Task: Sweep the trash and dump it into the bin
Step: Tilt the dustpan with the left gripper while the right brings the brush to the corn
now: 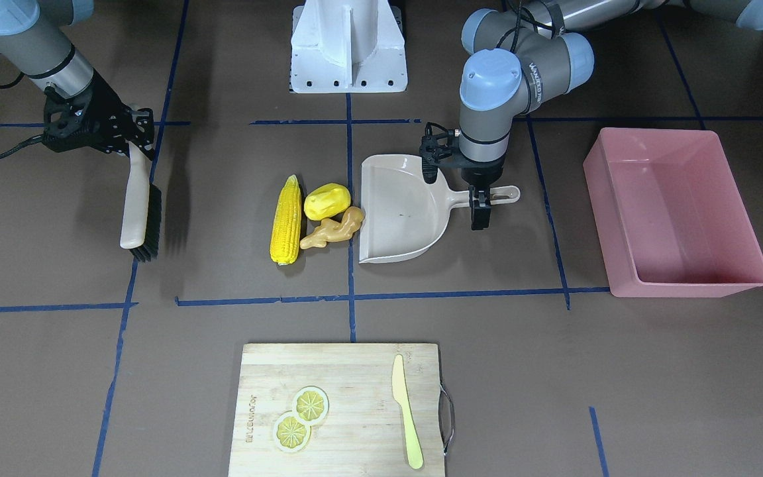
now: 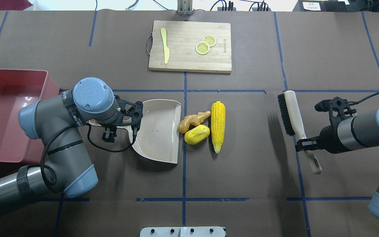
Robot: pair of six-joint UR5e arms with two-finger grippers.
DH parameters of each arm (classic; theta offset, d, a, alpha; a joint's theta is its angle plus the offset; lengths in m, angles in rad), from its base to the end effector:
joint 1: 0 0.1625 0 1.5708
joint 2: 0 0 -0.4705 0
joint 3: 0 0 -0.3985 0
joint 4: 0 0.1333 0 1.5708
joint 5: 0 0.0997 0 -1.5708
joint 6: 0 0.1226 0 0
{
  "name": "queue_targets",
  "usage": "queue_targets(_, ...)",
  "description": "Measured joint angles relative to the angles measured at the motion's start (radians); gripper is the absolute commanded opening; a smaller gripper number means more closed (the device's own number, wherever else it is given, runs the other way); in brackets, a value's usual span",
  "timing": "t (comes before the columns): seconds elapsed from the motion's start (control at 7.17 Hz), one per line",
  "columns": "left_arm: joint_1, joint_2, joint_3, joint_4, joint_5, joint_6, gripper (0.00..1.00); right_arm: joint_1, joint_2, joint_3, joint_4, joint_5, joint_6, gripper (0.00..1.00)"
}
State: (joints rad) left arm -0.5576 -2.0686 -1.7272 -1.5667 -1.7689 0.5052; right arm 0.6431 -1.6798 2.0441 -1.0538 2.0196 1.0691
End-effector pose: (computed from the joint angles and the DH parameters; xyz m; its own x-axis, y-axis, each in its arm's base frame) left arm 0.5303 -0.4593 0.3687 0.0386 0.9870 0.1559 -0.7932 -0.0646 0.6055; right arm -0.3279 -0.3458 0.4816 0.5773 -0.1088 0.8092 0.0060 0.9916 0.1291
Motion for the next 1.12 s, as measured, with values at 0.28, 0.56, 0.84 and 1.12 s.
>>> queue_targets(0.28,-0.001,0.003,0.003,-0.005,0.002,-0.002,0.53,-0.003,0.001,0.0,0.0,-0.001,0.001,0.02)
queue_targets(0.56,-0.004,0.005,-0.005,-0.003,0.012,-0.003,0.41,-0.015,0.004,0.001,0.0,-0.008,0.021,0.02)
queue_targets(0.84,-0.002,0.005,-0.012,0.0,0.046,-0.001,0.28,-0.049,0.013,0.001,0.0,-0.036,0.054,0.02)
queue_targets(1.12,-0.001,0.002,-0.014,0.002,0.071,0.006,0.25,-0.092,0.026,-0.001,0.0,-0.065,0.105,0.02)
